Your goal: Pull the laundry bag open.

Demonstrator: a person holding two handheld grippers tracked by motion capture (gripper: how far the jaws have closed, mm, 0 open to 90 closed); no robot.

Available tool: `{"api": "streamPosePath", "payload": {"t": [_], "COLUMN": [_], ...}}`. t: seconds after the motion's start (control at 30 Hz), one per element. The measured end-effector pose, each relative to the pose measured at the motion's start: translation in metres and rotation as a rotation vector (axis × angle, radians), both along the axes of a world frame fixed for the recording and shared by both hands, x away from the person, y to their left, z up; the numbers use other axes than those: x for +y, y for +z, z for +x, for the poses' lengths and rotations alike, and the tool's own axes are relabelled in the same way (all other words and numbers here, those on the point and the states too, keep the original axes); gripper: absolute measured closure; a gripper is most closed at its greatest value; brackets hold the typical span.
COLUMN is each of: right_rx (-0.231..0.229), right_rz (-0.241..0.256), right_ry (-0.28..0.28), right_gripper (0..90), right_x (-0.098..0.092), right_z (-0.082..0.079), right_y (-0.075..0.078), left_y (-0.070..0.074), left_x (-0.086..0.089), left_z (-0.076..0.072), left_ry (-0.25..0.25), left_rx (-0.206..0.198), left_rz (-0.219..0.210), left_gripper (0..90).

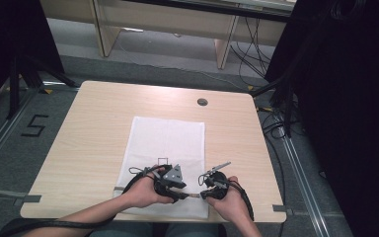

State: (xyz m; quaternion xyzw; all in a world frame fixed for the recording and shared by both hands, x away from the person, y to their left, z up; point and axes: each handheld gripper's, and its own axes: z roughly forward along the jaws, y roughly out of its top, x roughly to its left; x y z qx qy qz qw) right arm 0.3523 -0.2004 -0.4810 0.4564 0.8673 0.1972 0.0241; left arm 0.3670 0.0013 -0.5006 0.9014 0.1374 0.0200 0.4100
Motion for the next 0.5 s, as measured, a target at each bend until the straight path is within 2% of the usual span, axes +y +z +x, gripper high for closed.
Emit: {"api": "streamPosePath", "payload": {"t": [0.27,0.3,0.4,0.5], "right_rx": [0.004,-0.017,-0.017,-0.009], "right_rz": [0.004,0.014,0.013,0.017], "right_ry": [0.002,0.032,0.027,0.011], "right_gripper": [90.0,90.0,90.0,90.0], "right_x": [0.0,-0.001,-0.001,-0.001], "right_z": [0.0,0.001,0.001,0.0], "right_y": [0.0,-0.001,-0.001,-0.001], "left_y": [-0.001,-0.001,-0.003,-0.005], "left_x": [-0.018,-0.02,-0.025,-0.027], "left_z": [0.0,0.0,-0.001,-0.001], "left_ry": [-0.042,-0.049,-0.059,-0.077], "left_rx": [-0.012,-0.012,-0.022,-0.052], "left_rz": [0.01,0.014,0.023,0.031], "left_gripper": [65.5,66.1,68.0,70.1]}}
